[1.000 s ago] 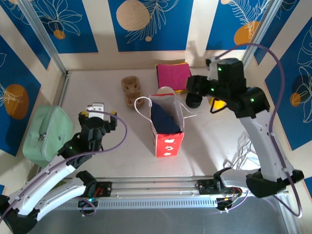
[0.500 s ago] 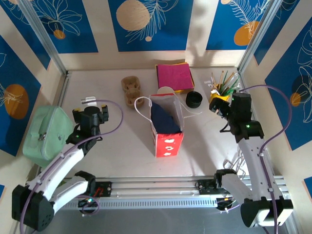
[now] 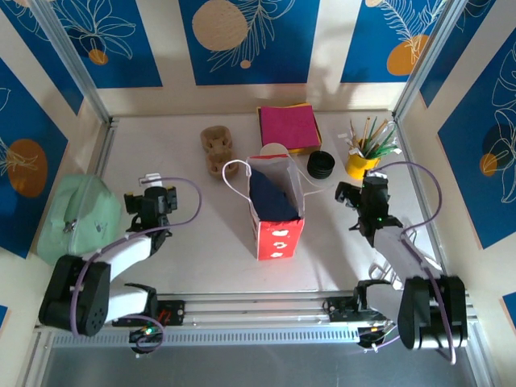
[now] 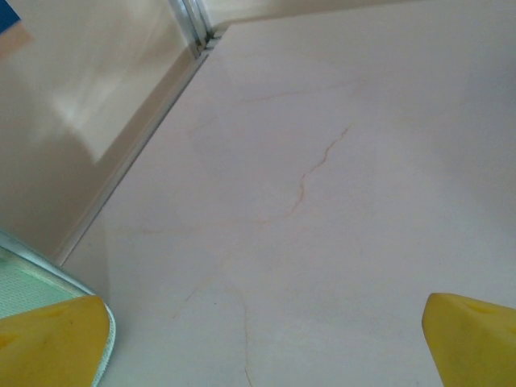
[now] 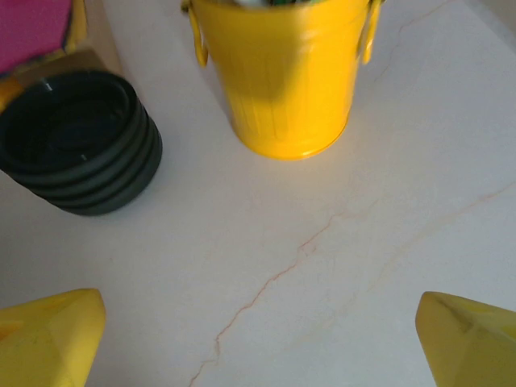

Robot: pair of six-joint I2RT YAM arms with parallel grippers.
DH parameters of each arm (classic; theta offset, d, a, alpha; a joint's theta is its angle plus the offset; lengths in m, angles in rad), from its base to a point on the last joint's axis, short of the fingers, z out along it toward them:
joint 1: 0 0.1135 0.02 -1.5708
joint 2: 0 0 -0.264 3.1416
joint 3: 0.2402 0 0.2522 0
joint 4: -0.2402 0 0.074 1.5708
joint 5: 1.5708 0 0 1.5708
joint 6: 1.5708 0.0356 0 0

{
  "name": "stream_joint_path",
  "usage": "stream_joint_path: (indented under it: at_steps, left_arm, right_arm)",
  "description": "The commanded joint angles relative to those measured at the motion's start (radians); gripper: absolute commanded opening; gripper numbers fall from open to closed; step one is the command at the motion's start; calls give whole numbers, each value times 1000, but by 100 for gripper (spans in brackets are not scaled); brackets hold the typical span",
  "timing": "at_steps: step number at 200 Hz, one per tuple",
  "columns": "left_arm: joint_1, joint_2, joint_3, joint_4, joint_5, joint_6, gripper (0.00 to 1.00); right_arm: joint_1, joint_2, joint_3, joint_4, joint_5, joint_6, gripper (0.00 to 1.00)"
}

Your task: Pack the takeout coffee

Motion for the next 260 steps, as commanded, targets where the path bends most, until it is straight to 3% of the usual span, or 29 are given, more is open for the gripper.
stream_joint_path:
  at_steps: [1,16,26,57,114,131,169,260]
  left_arm:
    - [21,73,-25,251,35,63,99]
    - [37,90,-46,331,102,48,99]
    - [49,113,-55,389,136,55,99]
    - [93,216,-54,502,215,47,99]
    - [95,253,-60,533,363,84,99]
    - [95,331,-77,660,380,107,99]
    - [97,307,-13,493,362,85,99]
    - [97,310,-19,509,359,88,99]
  right_arm:
    - [22,77,-44,292,-40,-90,99]
    - [28,146,-84,451,-52,-109,99]
    - [36,168,-61,435,-43,-121,99]
    - [31,236,-80,614,-118,-184,99]
    - [28,400,-94,792,-195,-203,99]
    - [4,391,-73,735,-230,-184,99]
    - [-18,395,-60,719,-276,-173,99]
    - [-19,394,-60,713,-279,-173,99]
